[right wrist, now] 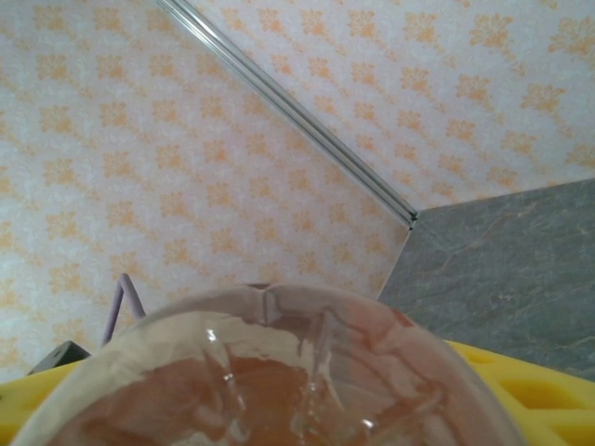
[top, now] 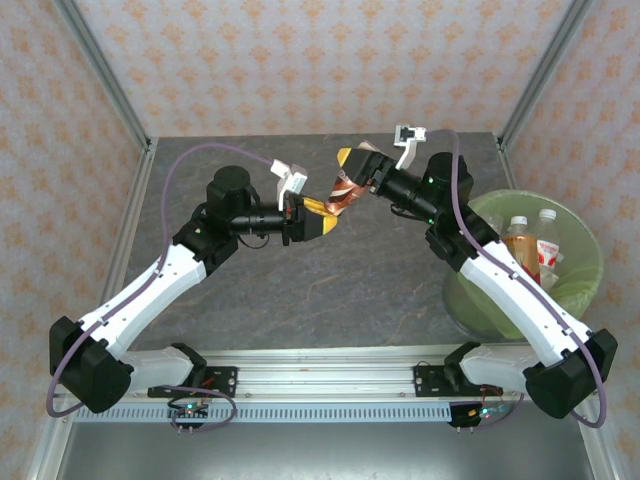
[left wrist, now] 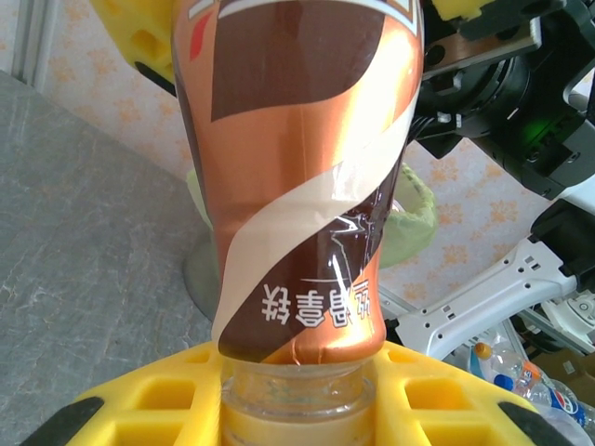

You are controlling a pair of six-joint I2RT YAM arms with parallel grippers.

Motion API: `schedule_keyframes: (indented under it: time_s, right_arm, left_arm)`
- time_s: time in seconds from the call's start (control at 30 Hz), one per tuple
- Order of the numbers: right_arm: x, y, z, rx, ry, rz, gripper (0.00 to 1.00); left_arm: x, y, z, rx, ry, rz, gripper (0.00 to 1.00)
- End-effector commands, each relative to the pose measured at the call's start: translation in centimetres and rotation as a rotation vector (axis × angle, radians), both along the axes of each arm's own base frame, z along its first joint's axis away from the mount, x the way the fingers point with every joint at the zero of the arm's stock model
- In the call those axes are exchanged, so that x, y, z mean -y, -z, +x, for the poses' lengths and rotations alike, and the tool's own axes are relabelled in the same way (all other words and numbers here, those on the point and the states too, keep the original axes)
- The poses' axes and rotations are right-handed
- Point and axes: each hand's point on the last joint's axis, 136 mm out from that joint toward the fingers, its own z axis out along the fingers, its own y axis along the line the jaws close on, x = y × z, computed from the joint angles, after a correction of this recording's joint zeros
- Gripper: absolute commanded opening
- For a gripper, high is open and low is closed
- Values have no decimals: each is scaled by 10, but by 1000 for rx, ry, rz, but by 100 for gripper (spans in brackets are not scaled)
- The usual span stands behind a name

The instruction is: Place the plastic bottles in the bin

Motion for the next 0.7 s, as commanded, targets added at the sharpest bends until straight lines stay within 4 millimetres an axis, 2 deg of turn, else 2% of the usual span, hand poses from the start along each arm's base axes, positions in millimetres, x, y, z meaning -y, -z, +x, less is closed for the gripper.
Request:
schedule_keyframes:
  time_s: [0.0, 0.07, 0.23, 0.37, 0.43, 0.57, 0.63, 0.67]
  right_arm:
    - [-5, -14, 3, 52, -18, 17, 62]
    - [-6, -14, 3, 56, -25, 17, 58]
    - [-5, -14, 1, 60, -27, 13, 59]
    - [-3, -10, 2, 60, -15, 6, 51]
    - [-2, -4, 4, 56, -1, -2, 48]
    - [6, -9, -1, 78, 26, 1, 40]
    - [6, -8, -2, 77, 23, -1, 43]
    - [4, -7, -3, 77, 13, -2, 51]
  left_arm:
    - [2, -10, -7, 69, 31, -13, 0]
    - [2, -9, -6, 72, 31, -12, 0]
    - [3, -7, -3, 64, 26, -8, 0]
    - [2, -4, 0, 60, 6, 1, 0]
    - [1, -2, 5, 55, -24, 11, 0]
    - [-4, 5, 22, 31, -121, 45, 0]
    - [-3, 8, 28, 18, -142, 55, 0]
    - [-3, 8, 31, 14, -149, 56, 0]
